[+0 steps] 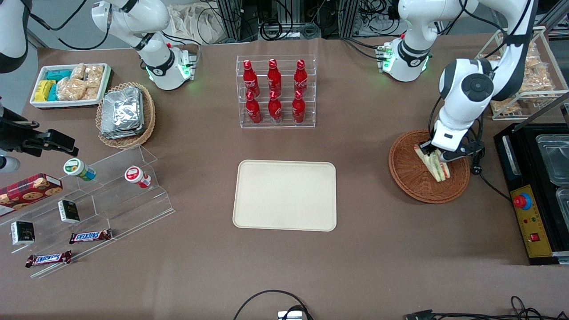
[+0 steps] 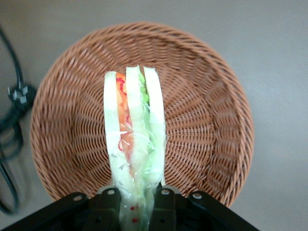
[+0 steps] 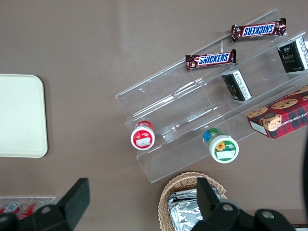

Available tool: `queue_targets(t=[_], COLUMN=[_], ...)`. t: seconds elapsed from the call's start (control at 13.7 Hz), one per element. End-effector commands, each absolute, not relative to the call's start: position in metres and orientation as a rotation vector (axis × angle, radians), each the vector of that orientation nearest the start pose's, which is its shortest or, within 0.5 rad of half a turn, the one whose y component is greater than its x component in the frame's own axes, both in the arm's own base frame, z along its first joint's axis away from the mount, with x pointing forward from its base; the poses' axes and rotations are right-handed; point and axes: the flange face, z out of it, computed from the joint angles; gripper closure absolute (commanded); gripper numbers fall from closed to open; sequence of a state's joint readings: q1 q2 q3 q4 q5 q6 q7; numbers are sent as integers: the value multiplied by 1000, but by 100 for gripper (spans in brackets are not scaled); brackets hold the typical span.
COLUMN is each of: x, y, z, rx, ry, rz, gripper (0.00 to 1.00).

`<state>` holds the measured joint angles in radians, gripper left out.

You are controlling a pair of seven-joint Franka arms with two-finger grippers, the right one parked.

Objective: Place sandwich from basket to tray
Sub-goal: 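Lift the sandwich and carry it over the cream tray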

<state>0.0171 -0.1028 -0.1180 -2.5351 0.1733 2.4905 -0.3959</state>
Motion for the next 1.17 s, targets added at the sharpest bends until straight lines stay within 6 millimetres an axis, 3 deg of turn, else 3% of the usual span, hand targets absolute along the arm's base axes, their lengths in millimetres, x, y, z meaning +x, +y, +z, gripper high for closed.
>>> queue_targets(t=[0.0,0.15,0.29,0.59,0.8,0.95,1.1], x=[448,450,449,454,443,459,490], y=[-65,-78,-110,-164,-210,-250,-302], z=[327,330,338,353,354,350,341], rx=[-3019,-3009,-3007,-3074,-3084,-3109,-3115], ry=[104,259,366,362,375,345,268], rz=[-137,-149,-180,-221,-195,-189,-73], gripper=[100,100,100,100,100,100,100])
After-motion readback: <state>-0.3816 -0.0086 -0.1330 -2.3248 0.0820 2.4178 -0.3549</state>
